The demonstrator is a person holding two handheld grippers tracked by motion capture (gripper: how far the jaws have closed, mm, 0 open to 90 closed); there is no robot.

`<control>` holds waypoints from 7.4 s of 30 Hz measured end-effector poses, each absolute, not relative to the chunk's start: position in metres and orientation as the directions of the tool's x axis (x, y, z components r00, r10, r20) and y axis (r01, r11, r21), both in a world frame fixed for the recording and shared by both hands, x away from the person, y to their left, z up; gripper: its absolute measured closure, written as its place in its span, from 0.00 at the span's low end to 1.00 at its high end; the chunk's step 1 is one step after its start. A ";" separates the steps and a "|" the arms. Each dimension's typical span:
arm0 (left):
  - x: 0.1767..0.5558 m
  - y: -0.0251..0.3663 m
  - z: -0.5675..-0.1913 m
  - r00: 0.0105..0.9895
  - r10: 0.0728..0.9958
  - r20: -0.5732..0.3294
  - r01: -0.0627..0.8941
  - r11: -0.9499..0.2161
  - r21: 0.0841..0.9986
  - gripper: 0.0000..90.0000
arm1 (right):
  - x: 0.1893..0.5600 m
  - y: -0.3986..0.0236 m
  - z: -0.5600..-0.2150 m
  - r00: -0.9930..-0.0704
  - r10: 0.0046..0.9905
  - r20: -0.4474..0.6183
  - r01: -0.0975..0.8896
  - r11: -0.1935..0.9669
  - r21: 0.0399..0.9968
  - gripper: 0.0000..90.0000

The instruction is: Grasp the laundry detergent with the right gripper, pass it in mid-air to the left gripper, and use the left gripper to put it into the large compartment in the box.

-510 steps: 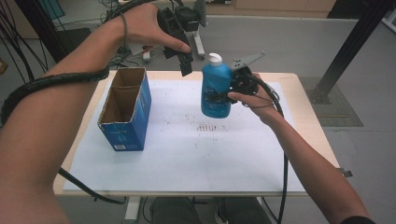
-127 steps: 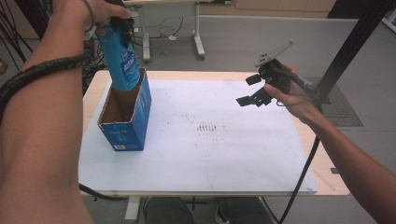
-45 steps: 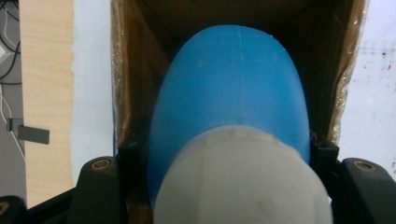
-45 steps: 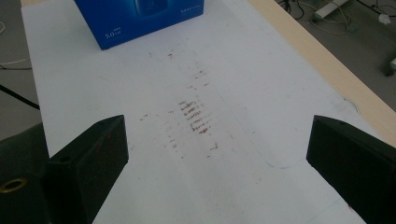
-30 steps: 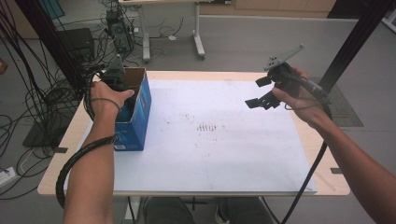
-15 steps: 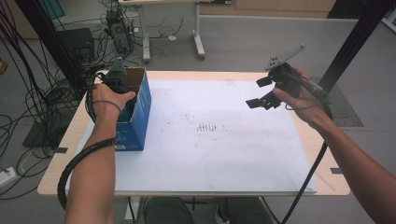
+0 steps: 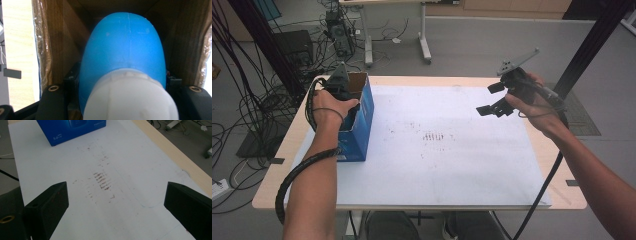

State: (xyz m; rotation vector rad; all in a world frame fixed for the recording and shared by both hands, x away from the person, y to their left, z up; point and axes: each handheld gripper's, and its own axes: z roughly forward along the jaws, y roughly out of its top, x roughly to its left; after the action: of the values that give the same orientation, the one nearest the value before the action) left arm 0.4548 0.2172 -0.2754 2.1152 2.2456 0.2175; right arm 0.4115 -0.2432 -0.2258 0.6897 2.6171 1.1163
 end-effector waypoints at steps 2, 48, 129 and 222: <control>0.455 0.218 -0.275 -0.064 0.996 0.060 0.989 0.056 0.133 0.41 | 0.412 -0.244 -0.226 -0.867 0.497 -0.013 0.335 0.604 0.723 0.06; 0.454 0.221 -0.276 -0.069 0.997 0.046 0.988 0.061 0.142 0.41 | 0.416 -0.247 -0.227 -0.860 0.511 -0.018 0.349 0.612 0.710 0.06; 0.452 0.219 -0.264 -0.045 0.997 0.066 0.988 0.035 0.150 0.34 | 0.415 -0.250 -0.231 -0.862 0.507 -0.004 0.352 0.603 0.716 0.07; 0.502 0.063 -0.173 0.240 0.971 0.000 0.918 -0.228 0.325 0.14 | 0.425 -0.266 -0.230 -0.849 0.526 -0.052 0.411 0.720 0.559 0.07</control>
State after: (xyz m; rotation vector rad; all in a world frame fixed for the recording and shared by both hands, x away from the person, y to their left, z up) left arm 0.5021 0.0628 -0.1730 2.2575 1.7664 0.2954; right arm 0.4246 -0.2661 -0.2296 0.7495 2.7179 0.8091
